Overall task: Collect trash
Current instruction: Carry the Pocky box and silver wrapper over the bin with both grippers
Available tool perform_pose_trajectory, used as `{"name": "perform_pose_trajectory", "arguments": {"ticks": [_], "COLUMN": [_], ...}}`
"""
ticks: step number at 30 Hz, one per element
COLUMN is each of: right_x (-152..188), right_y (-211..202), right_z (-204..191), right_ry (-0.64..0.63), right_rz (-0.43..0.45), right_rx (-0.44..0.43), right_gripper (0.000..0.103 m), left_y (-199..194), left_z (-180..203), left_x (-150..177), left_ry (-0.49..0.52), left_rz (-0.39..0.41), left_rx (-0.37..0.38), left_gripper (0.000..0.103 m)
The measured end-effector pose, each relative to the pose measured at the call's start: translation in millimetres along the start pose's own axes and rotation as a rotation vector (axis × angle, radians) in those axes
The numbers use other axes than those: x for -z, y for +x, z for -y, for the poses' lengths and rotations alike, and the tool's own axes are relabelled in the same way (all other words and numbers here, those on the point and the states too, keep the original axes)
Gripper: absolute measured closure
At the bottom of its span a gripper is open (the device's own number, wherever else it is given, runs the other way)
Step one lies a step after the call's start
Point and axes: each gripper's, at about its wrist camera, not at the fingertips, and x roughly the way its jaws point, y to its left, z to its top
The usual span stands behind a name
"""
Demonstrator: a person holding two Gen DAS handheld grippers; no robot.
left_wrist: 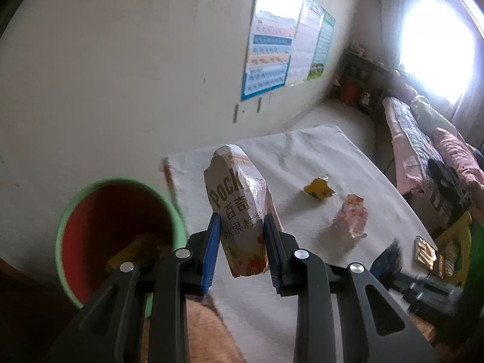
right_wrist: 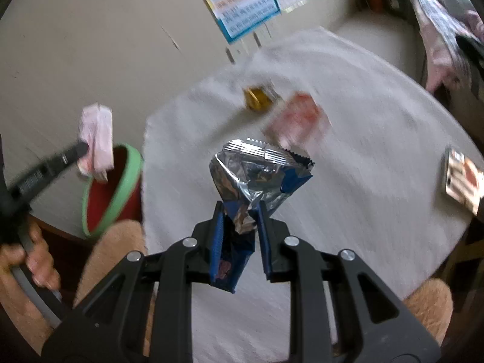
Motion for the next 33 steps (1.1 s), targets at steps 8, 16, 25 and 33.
{"name": "perform_pose_trajectory", "arguments": {"ticks": [8,16,25,33], "right_x": [-24,-24,-25,-24], "right_y": [-8,4,29,59], "right_z": [-50,-85,-121,-163], "right_ry": [-0.060,-0.123,-0.181,-0.253], "right_rz": [0.043,0.012,-0.034,-0.085], "right_rx": [-0.059,-0.074,-0.094,-0.141], "right_gripper": [0.081,0.081,0.081,0.081], "left_y": [-11,-11,-6,-5], "left_z": [-35,-65,-104,-146], "left_x": [7,11,18,26], "left_ry": [-0.046,-0.102,-0.160,-0.214], "left_rz": [0.015,0.031,0.017,-0.008], "left_rx": [-0.041,-0.069,-0.117,-0.186], "left_gripper": [0.076,0.076,0.076,0.076]}}
